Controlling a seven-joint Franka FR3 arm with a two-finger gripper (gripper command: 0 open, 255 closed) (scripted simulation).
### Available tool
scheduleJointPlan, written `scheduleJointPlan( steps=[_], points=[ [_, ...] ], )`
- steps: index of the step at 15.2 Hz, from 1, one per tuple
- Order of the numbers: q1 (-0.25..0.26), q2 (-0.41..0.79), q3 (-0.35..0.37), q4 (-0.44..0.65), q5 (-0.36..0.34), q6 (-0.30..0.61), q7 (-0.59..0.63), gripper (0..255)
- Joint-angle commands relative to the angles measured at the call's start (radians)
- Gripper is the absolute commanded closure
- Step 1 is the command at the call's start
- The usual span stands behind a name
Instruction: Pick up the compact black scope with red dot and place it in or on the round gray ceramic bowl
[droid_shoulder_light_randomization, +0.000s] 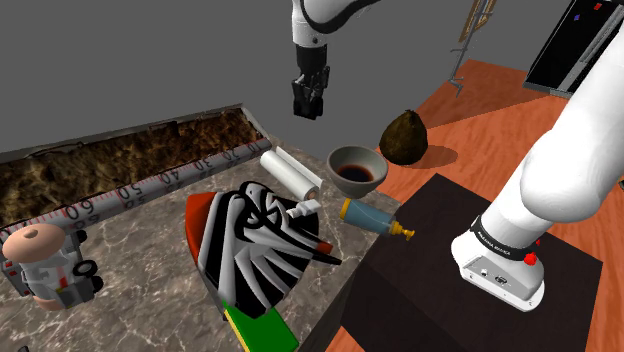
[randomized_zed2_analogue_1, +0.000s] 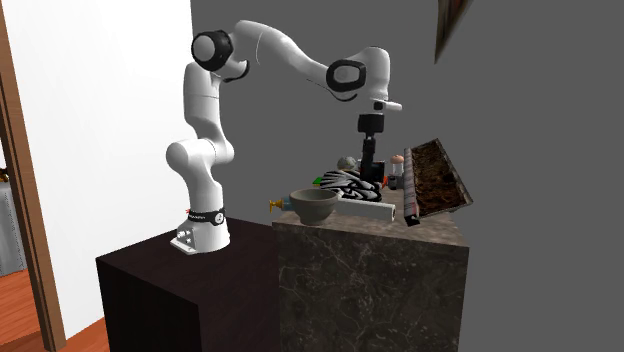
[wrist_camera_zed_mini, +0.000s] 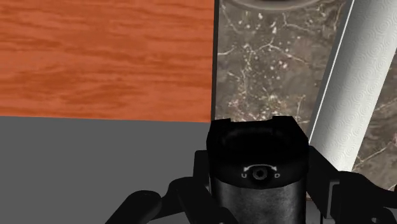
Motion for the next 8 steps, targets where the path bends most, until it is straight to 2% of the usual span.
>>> scheduleJointPlan(
  steps=[1, 8],
  points=[
    [0.002, -0.061, 0.003, -0.068, 0.011, 0.008, 0.001, 255],
    [0.026, -0.335, 0.015, -0.361, 0.067, 0.03, 0.006, 255]
  ],
)
